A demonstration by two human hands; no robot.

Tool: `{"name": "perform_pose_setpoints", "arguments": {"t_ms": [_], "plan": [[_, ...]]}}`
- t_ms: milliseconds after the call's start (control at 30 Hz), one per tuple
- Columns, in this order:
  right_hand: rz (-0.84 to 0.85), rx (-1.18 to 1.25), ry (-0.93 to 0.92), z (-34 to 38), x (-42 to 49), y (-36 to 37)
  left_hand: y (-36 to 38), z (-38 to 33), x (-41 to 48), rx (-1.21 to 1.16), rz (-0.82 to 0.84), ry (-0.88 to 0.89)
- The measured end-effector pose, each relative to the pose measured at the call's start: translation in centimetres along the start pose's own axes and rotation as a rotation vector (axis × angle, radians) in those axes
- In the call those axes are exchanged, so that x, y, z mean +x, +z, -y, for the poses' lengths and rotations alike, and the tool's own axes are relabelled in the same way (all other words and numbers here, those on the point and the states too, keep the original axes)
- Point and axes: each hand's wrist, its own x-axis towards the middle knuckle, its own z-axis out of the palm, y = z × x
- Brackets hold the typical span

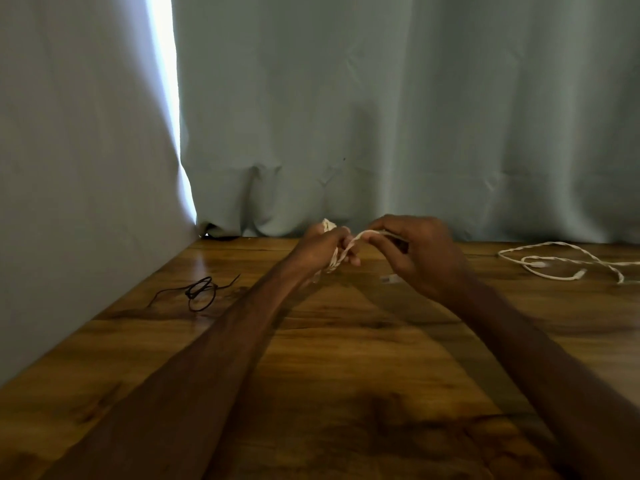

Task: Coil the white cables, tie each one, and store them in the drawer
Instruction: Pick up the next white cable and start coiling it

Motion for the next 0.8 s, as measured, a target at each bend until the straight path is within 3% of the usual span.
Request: {"name": "perform_pose_setpoints", "arguments": {"t_ms": [133,267,400,567,700,800], "plan": [[-0.122,0.012,-0.009,-1.3,0.0,-1.1,2.1,-0.9,-0.9,-0.075,0.298,-0.038],[-0.156,0.015,0.055,-2.1,-0.2,-0.9,2.8,-0.9,-1.4,-0.229,0.624,-0.087],[-0.131,0.171,0.166,-2.7,-0.8,-0.1,2.5,-1.6,-1.7,-0.339,0.827,-0.125],[0.004,0.423,0.245,-2.1,-1.2,1.8,2.4,-1.9,-1.9,-0.431,0.769,-0.134],[0.156,0.409,0.422,-1.3,-2.1,3.0,1.8,-2.7,-1.9,-0.617,0.721,-0.124],[0.294,0.376,0.483,0.2,-2.2,3.3,1.9,-2.6,-1.6,-0.613,0.587,-0.108]]}}
